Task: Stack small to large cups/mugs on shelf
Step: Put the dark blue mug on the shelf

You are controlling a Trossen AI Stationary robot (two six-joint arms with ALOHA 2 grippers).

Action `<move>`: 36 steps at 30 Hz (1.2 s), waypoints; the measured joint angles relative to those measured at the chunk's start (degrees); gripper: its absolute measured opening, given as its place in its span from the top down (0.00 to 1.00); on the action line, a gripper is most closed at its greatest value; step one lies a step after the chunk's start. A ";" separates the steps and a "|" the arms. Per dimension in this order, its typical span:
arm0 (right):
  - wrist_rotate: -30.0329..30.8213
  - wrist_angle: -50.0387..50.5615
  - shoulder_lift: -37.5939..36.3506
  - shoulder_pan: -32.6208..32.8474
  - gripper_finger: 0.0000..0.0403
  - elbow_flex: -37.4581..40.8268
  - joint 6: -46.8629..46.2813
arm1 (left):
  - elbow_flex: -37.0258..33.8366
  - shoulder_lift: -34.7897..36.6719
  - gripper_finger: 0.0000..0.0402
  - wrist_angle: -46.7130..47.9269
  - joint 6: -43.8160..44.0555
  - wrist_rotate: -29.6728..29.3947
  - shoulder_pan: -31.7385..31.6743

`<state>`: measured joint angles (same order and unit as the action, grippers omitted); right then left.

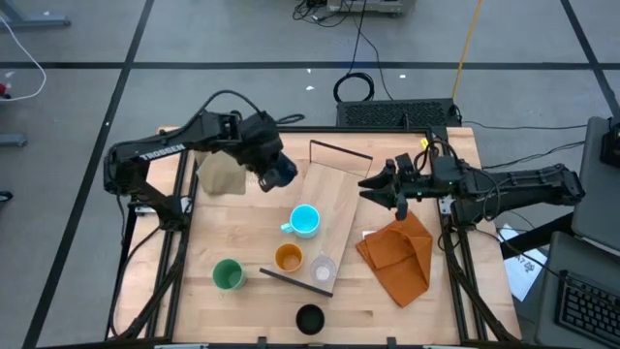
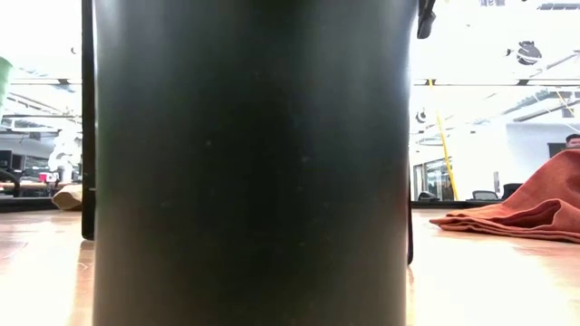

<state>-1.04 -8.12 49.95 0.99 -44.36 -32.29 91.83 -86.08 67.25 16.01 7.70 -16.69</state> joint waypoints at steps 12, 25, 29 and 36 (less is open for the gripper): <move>0.98 0.62 5.53 -1.66 0.49 0.00 -1.94 | 0.63 -0.09 0.96 -8.15 13.90 -1.73 11.42; -11.48 -14.56 13.01 -4.07 0.35 0.00 -10.25 | 0.63 -0.09 0.96 -17.38 14.09 3.46 15.96; -20.71 -17.90 13.99 -4.88 0.36 0.00 -12.42 | 0.63 -0.09 0.96 -22.35 12.49 6.03 17.99; -27.64 -22.37 14.10 -5.63 0.36 0.00 -16.35 | 0.63 -0.07 0.96 -22.24 12.78 8.30 19.78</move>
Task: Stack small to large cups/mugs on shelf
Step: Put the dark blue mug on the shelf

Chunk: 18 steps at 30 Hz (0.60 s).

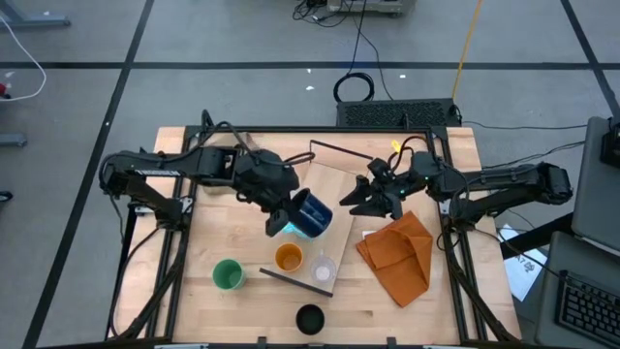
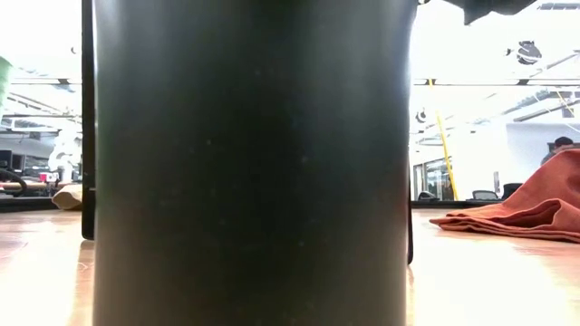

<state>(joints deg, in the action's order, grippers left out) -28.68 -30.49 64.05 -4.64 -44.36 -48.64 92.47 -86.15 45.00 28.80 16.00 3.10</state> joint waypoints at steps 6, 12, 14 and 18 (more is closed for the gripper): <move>-1.62 -3.16 1.32 0.11 0.36 -0.02 -3.39 | -0.02 -1.89 0.96 -0.87 0.72 -0.38 1.62; -5.44 -7.92 5.29 1.12 0.36 -0.02 -9.11 | -0.07 -4.24 0.96 -3.57 0.95 0.94 2.33; -7.42 -10.72 7.08 1.39 0.36 -0.02 -12.02 | -0.04 -4.33 0.96 -3.38 0.95 1.10 2.30; -10.46 -14.01 9.62 1.75 0.37 -0.02 -16.13 | 0.00 -4.38 0.96 -4.66 0.17 0.66 2.26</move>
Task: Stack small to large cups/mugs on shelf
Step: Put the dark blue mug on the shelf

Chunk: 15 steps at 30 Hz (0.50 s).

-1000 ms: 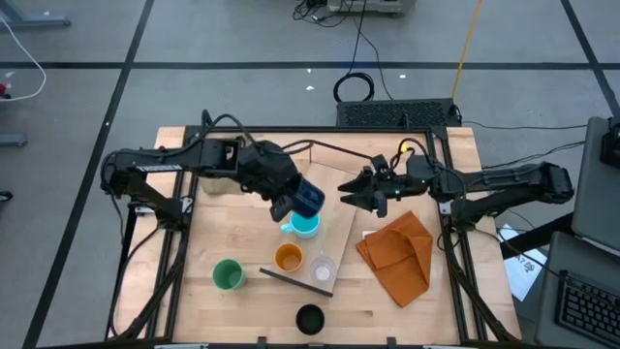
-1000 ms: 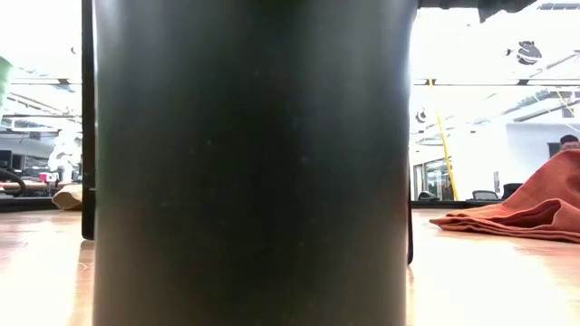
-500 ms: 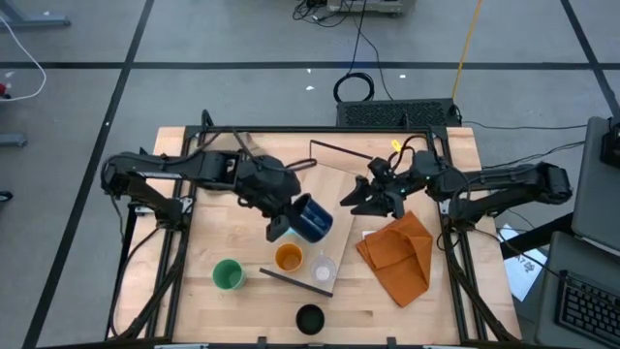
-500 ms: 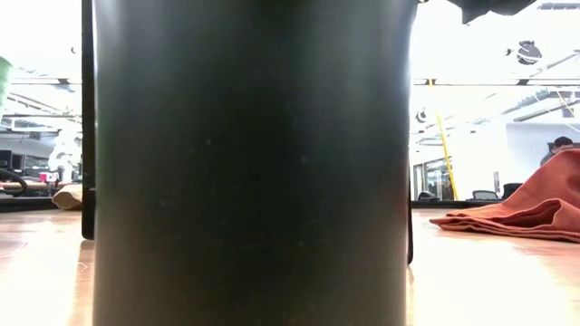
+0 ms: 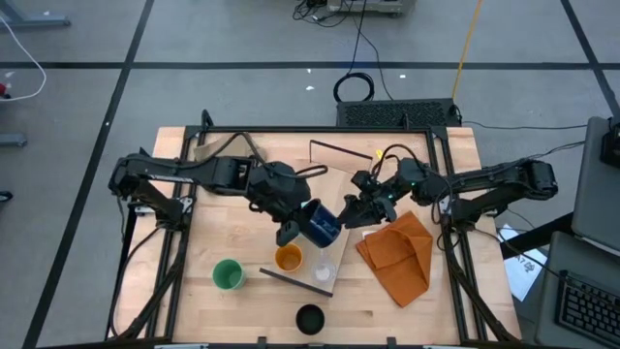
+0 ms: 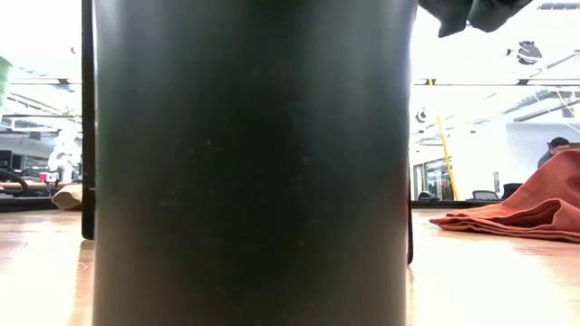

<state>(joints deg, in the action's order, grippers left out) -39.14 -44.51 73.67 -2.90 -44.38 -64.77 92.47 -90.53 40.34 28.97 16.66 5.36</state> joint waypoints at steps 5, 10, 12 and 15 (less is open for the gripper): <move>-3.06 -6.89 2.51 0.00 0.37 0.00 -4.75 | 0.00 -0.07 0.96 0.17 -0.19 0.01 -0.25; -3.51 -10.00 3.79 -0.02 0.36 0.00 -7.00 | 0.00 -0.07 0.96 -0.20 -0.16 0.35 -0.30; -3.56 -9.63 3.87 -0.02 0.36 0.00 -6.90 | 0.00 -0.07 0.96 -0.24 0.34 0.95 -0.29; -3.44 -9.32 3.85 -0.02 0.37 0.00 -6.56 | 0.00 -0.10 0.96 -0.14 0.73 1.27 0.40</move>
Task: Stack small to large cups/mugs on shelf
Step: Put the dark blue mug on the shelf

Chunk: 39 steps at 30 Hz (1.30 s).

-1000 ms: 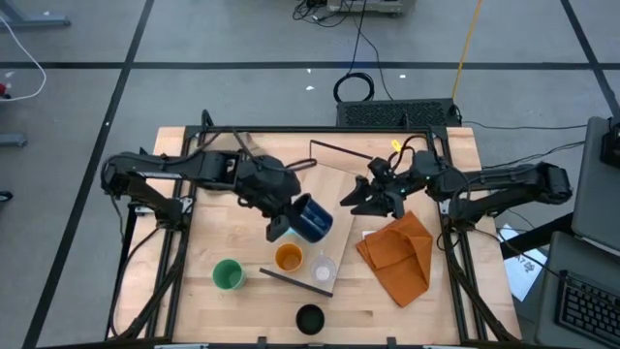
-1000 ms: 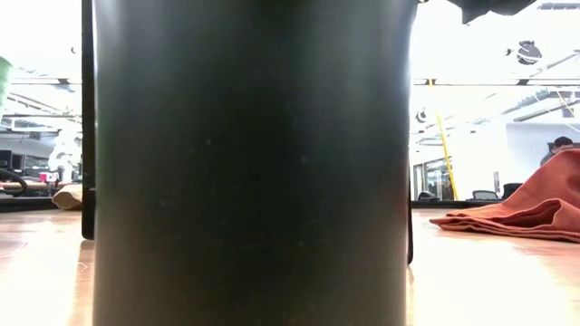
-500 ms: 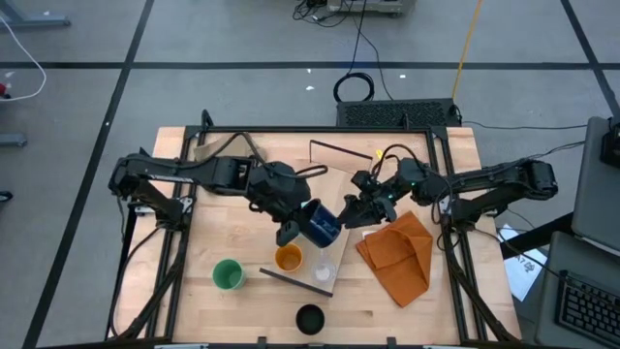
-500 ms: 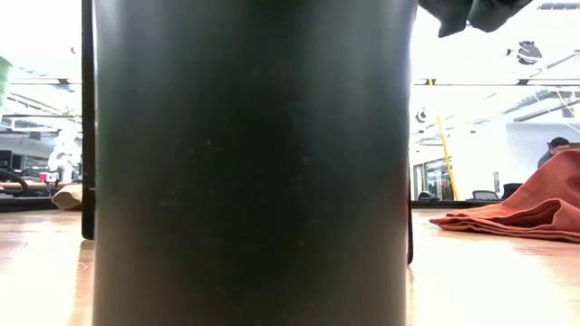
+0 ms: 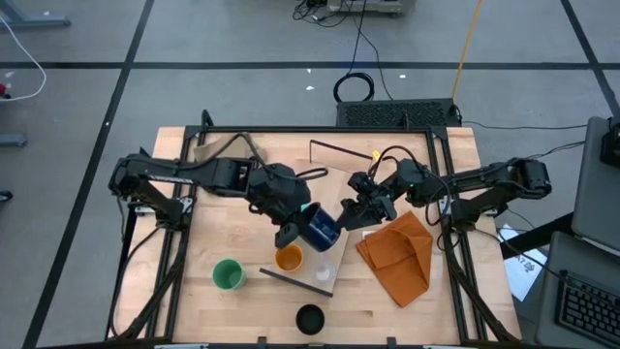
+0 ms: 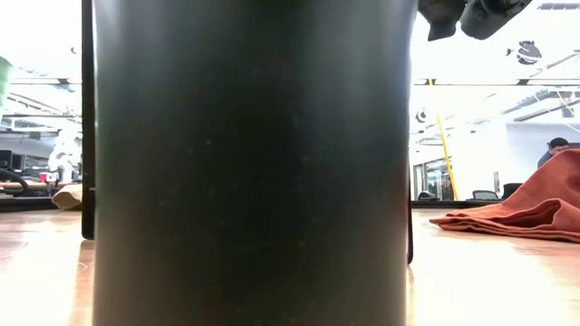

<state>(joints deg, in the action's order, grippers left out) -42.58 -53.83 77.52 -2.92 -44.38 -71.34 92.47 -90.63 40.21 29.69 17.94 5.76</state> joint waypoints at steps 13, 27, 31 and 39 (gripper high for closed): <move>0.77 2.75 0.02 -0.10 0.36 0.00 2.73 | 0.00 0.00 0.97 -1.78 1.16 0.07 0.52; 2.36 2.06 0.05 1.48 0.36 0.00 1.59 | 0.00 -0.82 0.97 -1.54 0.20 -1.04 -1.40; 3.40 1.45 0.08 1.98 0.36 -0.76 1.58 | 0.00 -2.57 0.97 -2.35 0.36 0.91 -1.55; 1.51 1.61 2.11 3.37 0.43 -2.31 1.62 | 0.00 -3.45 0.97 -3.87 0.55 3.01 -1.87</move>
<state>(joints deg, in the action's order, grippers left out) -41.06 -52.22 79.63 0.45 -46.69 -69.72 92.47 -94.08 36.33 30.24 20.94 3.89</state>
